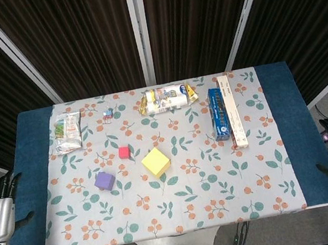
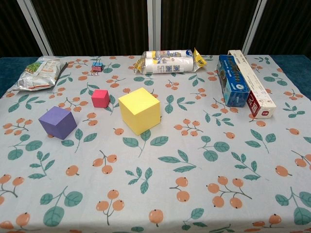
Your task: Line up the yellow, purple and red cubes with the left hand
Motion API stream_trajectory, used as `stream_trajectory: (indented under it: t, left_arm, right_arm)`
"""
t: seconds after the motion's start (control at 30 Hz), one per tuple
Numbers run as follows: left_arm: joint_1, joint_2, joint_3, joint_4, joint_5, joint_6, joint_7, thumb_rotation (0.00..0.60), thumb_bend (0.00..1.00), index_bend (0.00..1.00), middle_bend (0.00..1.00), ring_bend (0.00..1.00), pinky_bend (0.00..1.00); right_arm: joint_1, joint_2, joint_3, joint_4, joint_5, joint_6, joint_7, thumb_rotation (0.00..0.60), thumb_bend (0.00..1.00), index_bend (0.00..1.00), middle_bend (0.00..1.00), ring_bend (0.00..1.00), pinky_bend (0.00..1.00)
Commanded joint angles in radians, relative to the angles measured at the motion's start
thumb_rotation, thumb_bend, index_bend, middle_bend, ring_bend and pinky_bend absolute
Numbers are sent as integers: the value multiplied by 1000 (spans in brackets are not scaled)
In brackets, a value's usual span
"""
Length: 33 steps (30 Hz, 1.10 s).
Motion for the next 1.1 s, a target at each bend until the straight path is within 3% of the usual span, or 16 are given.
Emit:
stream_trajectory:
  t: [0.03, 0.63, 0.83, 1.1]
  left_arm:
    - [-1, 2, 3, -3, -5, -8, -1, 600, 39, 175, 171, 131, 129]
    - [-35, 42, -4, -43, 28, -35, -8, 600, 39, 176, 171, 131, 129]
    - [-110, 49, -43, -36, 59, -91, -71, 600, 39, 176, 171, 132, 129]
    - [-288, 4, -85, 60, 143, -246, -209, 600, 39, 176, 171, 131, 129]
  right_arm:
    - [0, 0, 0, 0, 1, 0, 0, 600, 13, 0, 89, 0, 34]
    - [-14, 5, 6, 19, -1, 27, 23, 600, 13, 0, 78, 0, 34]
    - [2, 14, 19, 20, 2, 14, 25, 600, 12, 0, 79, 0, 34]
    - [25, 29, 28, 18, 1, -12, 24, 600, 13, 0, 78, 0, 34]
